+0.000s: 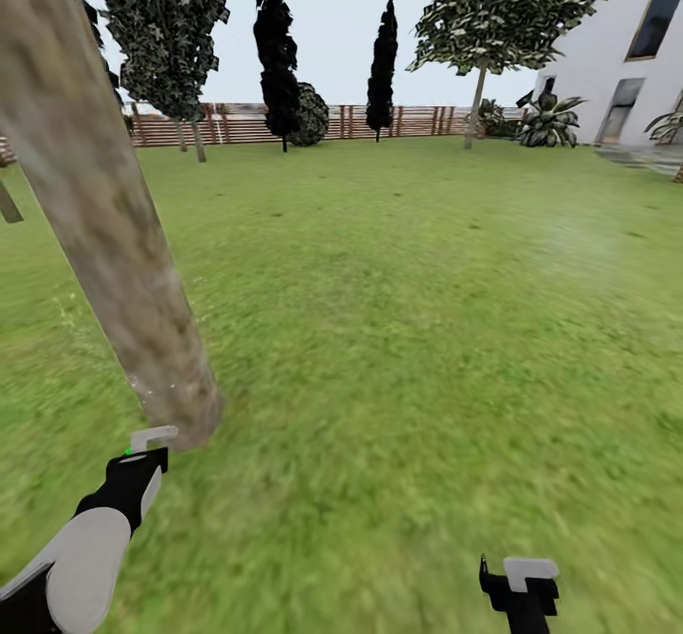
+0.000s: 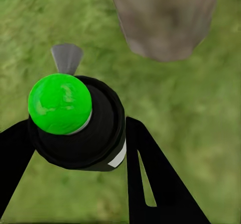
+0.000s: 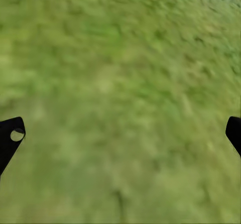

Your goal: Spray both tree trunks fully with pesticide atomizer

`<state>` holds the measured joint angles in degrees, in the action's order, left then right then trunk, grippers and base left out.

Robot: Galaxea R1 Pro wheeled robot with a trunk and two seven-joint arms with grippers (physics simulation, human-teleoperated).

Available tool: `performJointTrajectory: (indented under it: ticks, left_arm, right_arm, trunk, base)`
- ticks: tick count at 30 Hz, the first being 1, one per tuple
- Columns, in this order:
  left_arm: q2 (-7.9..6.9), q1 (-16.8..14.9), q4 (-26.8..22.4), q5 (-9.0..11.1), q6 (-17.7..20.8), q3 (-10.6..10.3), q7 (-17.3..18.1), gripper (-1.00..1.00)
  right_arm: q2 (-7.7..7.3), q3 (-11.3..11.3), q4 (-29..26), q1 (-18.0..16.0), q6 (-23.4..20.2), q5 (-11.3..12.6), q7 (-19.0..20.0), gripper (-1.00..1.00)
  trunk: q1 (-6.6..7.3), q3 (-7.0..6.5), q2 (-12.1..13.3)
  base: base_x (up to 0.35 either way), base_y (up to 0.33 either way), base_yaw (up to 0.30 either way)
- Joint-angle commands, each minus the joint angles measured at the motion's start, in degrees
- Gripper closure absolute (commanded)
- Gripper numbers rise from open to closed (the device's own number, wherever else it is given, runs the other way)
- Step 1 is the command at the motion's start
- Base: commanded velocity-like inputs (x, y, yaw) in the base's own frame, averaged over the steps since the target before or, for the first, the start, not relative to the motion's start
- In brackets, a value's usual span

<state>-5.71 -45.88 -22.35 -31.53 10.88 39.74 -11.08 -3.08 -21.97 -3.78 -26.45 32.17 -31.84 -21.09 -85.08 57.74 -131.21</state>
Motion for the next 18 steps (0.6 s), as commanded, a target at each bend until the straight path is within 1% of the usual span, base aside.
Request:
performJointTrajectory:
  ticks: [1, 5, 6, 9, 10, 11, 12, 14, 16, 17, 18]
  left_arm:
    - [0.00, 0.00, 0.01, -0.04, -0.03, -0.01, 0.01, 1.00]
    - [0.26, 0.00, 0.09, -0.11, -0.08, -0.09, 0.06, 1.00]
    - [0.92, 0.00, 0.07, -0.15, -0.12, -0.09, 0.06, 1.00]
    - [4.60, -0.18, -0.69, -0.30, -0.26, -0.89, 0.30, 1.00]
    - [6.05, -0.50, -0.89, -0.45, -0.15, -1.83, 0.49, 1.00]
    - [6.43, -0.64, -0.94, -0.47, -0.10, -2.37, 0.68, 1.00]
    - [6.80, -0.92, -1.06, -0.40, 0.36, -3.32, 1.00, 1.00]
    - [6.49, -2.58, -1.21, -0.31, 0.69, -3.75, 1.23, 1.00]
    - [6.26, -5.33, -1.28, -0.41, 0.91, -3.85, 1.31, 1.00]
    - [4.86, -7.19, -1.29, -0.41, 1.45, -3.87, 1.35, 1.00]
    - [3.43, -7.54, -1.29, -0.33, 2.14, -3.85, 1.46, 1.00]
  right_arm:
    - [0.00, 0.00, 0.00, 0.00, 0.02, 0.01, 0.00, -1.00]
    - [0.00, 0.00, -0.01, 0.00, 0.00, -0.01, 0.00, -1.00]
    - [0.00, 0.00, -0.05, 0.00, 0.00, 0.00, 0.00, -1.00]
    - [-0.08, 0.00, -0.08, 0.00, 0.00, 0.02, 0.00, -1.00]
    - [-0.09, -0.02, -0.08, 0.00, 0.02, 0.02, 0.00, -1.00]
    - [-0.09, -0.01, -0.09, 0.00, 0.04, 0.02, 0.00, -1.00]
    - [-0.09, -0.02, -0.09, 0.00, 0.07, 0.02, 0.00, -1.00]
    - [-0.09, -0.03, -0.09, 0.00, 0.08, 0.02, 0.00, -1.00]
    - [-0.19, -0.05, -0.05, 0.00, 0.08, 0.02, 0.00, -1.00]
    - [-0.31, -0.08, -0.08, 0.00, 0.08, 0.02, 0.00, -1.00]
    - [-0.33, -0.08, -0.08, 0.00, 0.05, 0.02, 0.00, -1.00]
  trunk:
    - [0.00, 0.00, 0.00]
    - [0.00, 0.00, 0.00]
    - [0.00, 0.00, 0.00]
    - [0.00, 0.00, 0.00]
    - [0.00, 0.00, 0.00]
    - [0.00, 0.00, 0.00]
    - [0.00, 0.00, 0.00]
    - [0.00, 0.00, 0.00]
    - [0.00, 0.00, 0.00]
    - [0.00, 0.00, 0.00]
    - [0.00, 0.00, 0.00]
  base:
    - [0.222, -0.210, 0.277]
    - [0.234, -0.198, 0.277]
    - [0.184, -0.148, 0.276]
    - [0.033, -0.026, 0.257]
    - [0.005, -0.004, 0.237]
    - [0.003, -0.003, 0.232]
    - [0.001, -0.001, 0.134]
    - [0.000, 0.000, 0.042]
    - [0.000, 0.000, 0.010]
    - [0.000, 0.000, 0.001]
    - [0.000, 0.000, 0.000]
